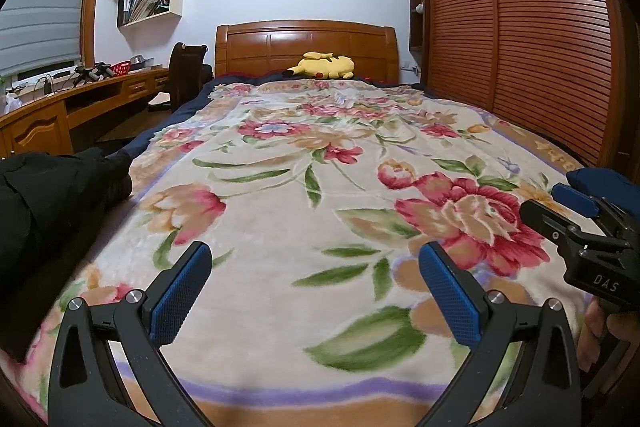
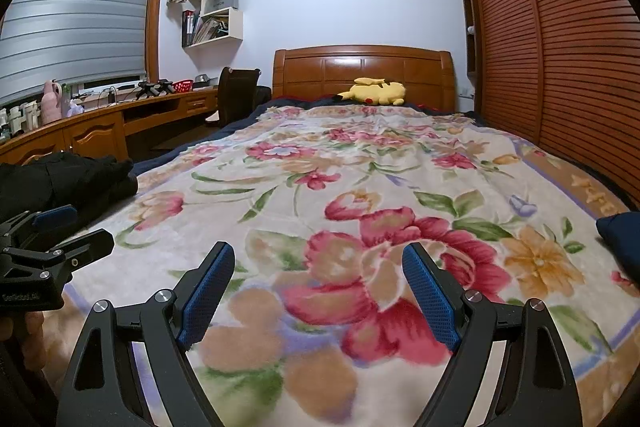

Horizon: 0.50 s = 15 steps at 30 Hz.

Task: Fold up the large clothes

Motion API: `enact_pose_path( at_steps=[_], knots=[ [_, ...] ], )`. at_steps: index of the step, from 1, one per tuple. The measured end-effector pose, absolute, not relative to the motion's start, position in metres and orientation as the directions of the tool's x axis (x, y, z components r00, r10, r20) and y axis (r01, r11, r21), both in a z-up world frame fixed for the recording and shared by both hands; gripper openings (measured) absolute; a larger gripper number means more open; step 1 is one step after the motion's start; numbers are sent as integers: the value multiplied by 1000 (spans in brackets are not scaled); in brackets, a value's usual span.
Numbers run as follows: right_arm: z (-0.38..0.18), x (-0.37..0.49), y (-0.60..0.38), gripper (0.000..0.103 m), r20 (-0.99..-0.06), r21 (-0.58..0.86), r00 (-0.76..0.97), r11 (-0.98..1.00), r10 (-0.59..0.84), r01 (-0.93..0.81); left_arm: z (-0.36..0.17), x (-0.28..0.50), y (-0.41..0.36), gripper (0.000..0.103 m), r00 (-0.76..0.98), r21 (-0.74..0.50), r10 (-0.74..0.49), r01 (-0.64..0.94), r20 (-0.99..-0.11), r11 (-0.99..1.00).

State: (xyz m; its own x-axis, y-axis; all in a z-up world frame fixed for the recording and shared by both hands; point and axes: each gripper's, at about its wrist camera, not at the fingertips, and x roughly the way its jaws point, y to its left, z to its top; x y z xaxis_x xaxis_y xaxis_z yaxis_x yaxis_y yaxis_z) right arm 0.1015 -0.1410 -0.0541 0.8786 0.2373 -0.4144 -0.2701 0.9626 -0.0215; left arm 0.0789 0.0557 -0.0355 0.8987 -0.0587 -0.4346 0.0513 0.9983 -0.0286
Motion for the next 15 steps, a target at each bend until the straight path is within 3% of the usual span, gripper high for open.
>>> enact_pose_path(
  at_steps=[15],
  knots=[
    [-54,103,-145,87,-408,-19,881,962,240,-271,-34,79,56,103,900,-30,-57,48,-432,998]
  ],
)
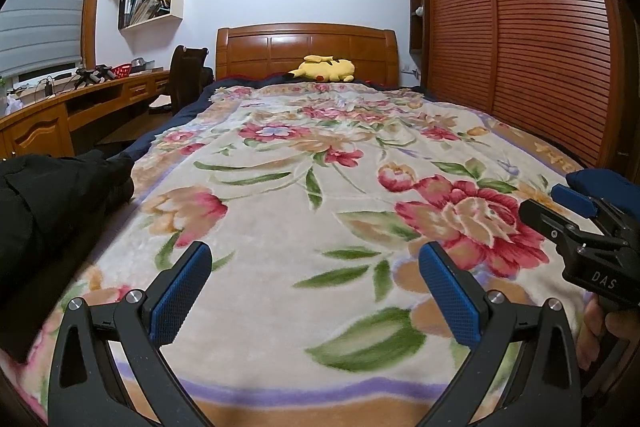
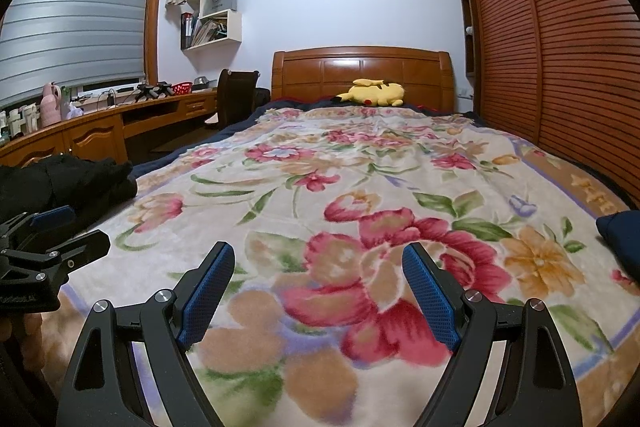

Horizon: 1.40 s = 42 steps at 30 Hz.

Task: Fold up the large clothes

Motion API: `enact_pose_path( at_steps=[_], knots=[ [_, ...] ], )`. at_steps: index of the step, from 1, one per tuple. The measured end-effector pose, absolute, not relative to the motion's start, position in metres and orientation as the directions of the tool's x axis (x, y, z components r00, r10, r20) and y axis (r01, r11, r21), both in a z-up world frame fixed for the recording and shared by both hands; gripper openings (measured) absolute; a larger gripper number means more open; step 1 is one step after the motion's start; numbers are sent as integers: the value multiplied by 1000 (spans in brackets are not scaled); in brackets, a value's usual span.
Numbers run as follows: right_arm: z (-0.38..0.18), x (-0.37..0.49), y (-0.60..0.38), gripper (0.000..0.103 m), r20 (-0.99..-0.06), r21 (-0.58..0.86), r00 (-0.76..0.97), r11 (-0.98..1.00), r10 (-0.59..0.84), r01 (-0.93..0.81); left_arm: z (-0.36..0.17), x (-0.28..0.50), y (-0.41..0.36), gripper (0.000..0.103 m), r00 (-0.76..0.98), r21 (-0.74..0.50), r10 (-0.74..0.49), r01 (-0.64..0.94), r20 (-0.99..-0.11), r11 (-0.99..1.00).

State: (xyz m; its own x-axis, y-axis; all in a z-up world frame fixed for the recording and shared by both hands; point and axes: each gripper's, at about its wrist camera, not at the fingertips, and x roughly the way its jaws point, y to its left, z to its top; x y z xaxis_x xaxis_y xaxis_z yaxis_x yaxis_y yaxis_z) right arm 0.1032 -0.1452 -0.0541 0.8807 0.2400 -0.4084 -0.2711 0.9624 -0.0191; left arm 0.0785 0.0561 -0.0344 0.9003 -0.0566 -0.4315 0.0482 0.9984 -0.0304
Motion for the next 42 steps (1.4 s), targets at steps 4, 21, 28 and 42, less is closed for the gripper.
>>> enact_pose_path(
  at_steps=[4,21,28,42],
  knots=[
    [-55,104,-146,87,-408,-19,881,962,241,-272,-33,79,57,103,901,-28,-56,49,-430,998],
    [-56,105,-148,87,-407,-11,880,962,247,-275,-32,78,58,103,902,-26,-55,49,-428,998],
    [-56,105,-149,87,-406,-10,880,961,247,-275,-32,79,59,103,903,-27,-55,49,-425,998],
    [-56,105,-149,87,-406,-10,880,961,248,-275,-33,78,58,103,904,-23,-54,49,-425,999]
  ],
)
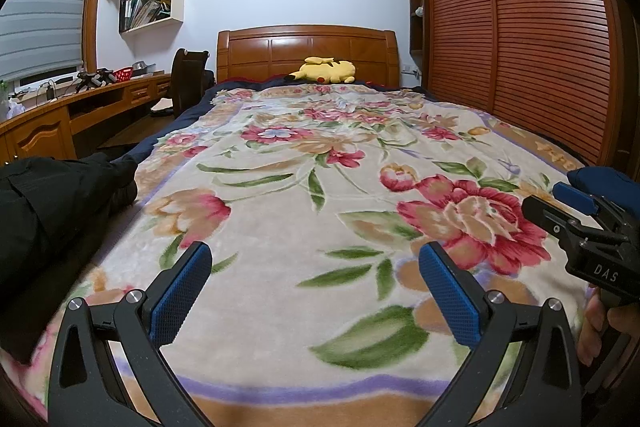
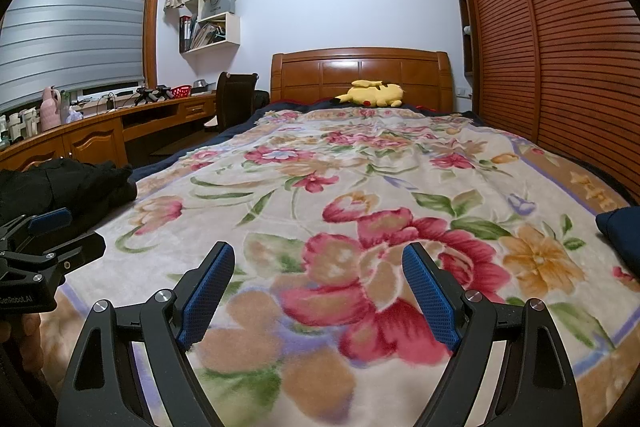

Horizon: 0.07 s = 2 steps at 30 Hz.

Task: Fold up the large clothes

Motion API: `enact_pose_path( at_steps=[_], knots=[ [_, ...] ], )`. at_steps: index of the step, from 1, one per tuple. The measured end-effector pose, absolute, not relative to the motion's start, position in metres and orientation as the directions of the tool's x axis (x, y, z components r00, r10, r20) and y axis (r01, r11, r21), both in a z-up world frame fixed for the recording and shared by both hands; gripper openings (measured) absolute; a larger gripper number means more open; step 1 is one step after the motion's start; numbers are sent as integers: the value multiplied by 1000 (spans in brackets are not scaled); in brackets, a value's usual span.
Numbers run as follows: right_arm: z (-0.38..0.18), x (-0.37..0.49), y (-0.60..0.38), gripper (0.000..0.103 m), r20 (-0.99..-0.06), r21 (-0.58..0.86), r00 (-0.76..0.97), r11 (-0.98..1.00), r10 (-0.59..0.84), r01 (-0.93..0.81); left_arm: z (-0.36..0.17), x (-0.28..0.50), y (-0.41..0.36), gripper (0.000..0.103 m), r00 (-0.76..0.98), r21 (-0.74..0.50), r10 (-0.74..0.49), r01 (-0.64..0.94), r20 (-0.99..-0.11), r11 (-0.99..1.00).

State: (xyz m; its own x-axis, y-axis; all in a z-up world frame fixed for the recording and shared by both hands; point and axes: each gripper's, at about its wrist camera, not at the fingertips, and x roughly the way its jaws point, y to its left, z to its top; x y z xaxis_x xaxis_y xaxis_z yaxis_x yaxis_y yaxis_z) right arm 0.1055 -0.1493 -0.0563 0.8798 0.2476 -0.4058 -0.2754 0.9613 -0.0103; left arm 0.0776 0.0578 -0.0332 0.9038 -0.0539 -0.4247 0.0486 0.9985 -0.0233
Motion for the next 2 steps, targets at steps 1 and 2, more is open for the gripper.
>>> enact_pose_path(
  at_steps=[1,2],
  knots=[
    [-56,105,-149,87,-406,-10,880,961,248,-276,-32,78,59,103,904,-22,-54,49,-424,999],
    [-56,106,-149,87,-406,-10,880,961,248,-276,-32,78,59,103,904,-22,-54,49,-424,999]
  ],
)
